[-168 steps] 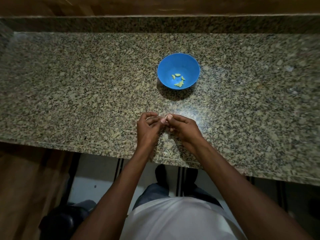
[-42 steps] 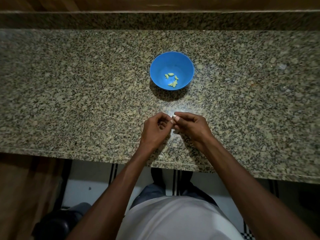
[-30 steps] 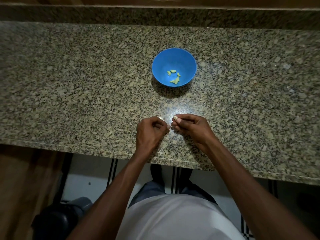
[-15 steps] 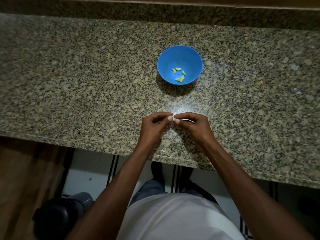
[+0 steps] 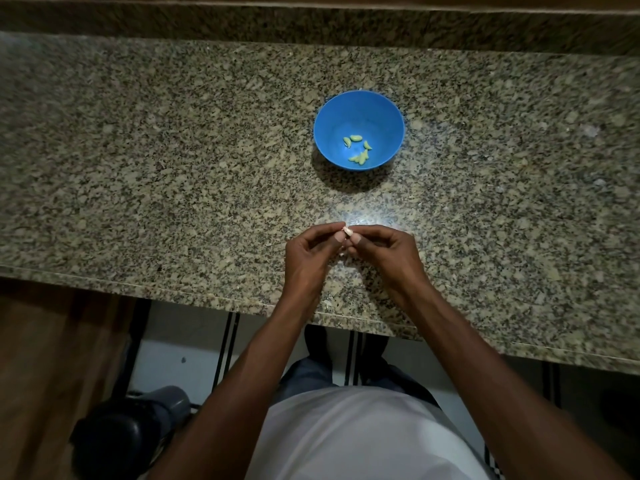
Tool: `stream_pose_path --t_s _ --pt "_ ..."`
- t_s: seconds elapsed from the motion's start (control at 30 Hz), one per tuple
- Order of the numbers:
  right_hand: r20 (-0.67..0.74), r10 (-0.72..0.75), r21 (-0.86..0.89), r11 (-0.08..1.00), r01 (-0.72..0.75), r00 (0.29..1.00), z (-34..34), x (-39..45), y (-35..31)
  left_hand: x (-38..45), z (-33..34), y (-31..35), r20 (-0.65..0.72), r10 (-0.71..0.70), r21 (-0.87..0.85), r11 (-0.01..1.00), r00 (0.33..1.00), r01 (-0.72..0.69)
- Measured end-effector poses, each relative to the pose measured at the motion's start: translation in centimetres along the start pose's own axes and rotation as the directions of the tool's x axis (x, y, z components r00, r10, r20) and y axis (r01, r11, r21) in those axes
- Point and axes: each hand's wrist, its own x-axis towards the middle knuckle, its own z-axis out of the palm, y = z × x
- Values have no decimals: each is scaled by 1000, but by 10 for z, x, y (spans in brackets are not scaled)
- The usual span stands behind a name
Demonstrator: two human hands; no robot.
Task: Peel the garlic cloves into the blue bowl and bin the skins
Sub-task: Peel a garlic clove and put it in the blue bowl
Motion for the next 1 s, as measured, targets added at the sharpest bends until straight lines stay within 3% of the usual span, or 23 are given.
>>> stream_pose_path --t_s 0.1,0.27,0.53,0.67,0.8,1.0 --pt "27 37 45 998 -38 999 1 -3 1 -1 1 0 -60 63 58 997 996 -60" --pt "43 25 43 999 -27 999 3 -7 -6 -1 -2 -2 -32 194 197 963 980 -184" --pt "-15 13 67 998 -11 1000 11 -7 -5 -2 1 -4 -38 379 465 826 925 -320" --pt "-46 -43 0 999 43 998 15 -9 2 -5 2 -8 -70 360 481 829 930 -285" --pt "-50 -85 -79 994 81 995 11 -10 3 -5 -1 -4 -1 296 467 844 955 -262" --pt "10 37 -51 998 -36 999 4 -6 2 1 -7 -6 106 281 581 761 954 -289"
